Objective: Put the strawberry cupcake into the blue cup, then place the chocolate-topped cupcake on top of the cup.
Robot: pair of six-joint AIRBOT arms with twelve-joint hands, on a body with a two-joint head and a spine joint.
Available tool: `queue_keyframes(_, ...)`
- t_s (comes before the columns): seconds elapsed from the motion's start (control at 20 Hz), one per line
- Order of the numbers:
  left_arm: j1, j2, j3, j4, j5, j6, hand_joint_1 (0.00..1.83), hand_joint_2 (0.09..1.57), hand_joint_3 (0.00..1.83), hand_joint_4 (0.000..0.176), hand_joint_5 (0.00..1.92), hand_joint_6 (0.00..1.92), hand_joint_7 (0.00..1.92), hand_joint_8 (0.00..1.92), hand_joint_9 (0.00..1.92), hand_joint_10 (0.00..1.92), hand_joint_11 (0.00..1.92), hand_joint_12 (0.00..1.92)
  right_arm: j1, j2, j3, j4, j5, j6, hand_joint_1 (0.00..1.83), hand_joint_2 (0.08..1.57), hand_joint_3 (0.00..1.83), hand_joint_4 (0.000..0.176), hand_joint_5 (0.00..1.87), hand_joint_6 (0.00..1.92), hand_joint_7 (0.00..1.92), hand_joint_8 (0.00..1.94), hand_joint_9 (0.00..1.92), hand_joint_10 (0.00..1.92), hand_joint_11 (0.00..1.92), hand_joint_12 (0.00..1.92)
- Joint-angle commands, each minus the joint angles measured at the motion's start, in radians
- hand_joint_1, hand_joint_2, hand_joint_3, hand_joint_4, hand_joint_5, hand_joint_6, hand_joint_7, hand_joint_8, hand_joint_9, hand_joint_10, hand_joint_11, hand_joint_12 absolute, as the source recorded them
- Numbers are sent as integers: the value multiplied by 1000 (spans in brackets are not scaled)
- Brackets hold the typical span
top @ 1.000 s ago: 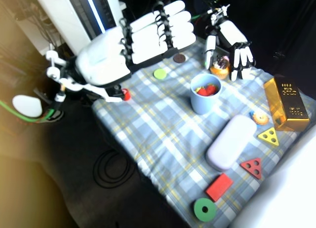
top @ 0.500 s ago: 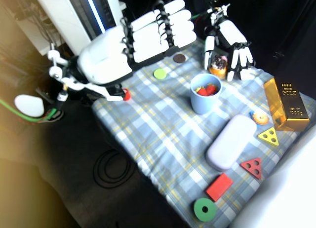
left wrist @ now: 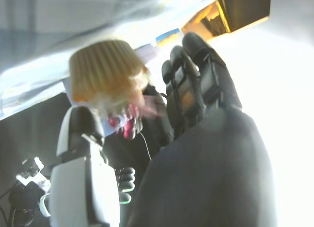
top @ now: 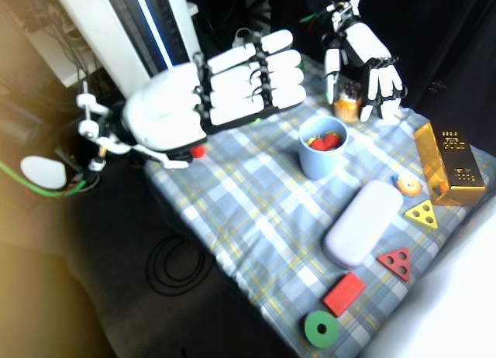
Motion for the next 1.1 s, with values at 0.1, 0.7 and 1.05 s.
queue_keyframes(0.1, -18, 12, -4, 40, -110, -6, 795, 1131, 1, 45, 720, 172, 410, 0, 401, 0, 116, 708, 8, -4, 4, 38, 117, 3, 526, 767, 7, 85, 0, 0, 0, 0, 0, 0, 14, 37)
queue_keyframes(0.7, 1, -10, 12, 4, -70, -6, 698, 862, 0, 63, 312, 0, 365, 0, 469, 1, 147, 800, 5, -8, 7, 40, 117, 3, 526, 768, 5, 85, 0, 0, 0, 0, 0, 0, 10, 48)
queue_keyframes(1.05, 32, -10, 15, -32, -68, -6, 725, 904, 2, 31, 645, 19, 404, 3, 498, 1, 224, 766, 3, -9, 7, 42, 117, 3, 526, 768, 4, 85, 0, 0, 0, 0, 0, 0, 6, 55)
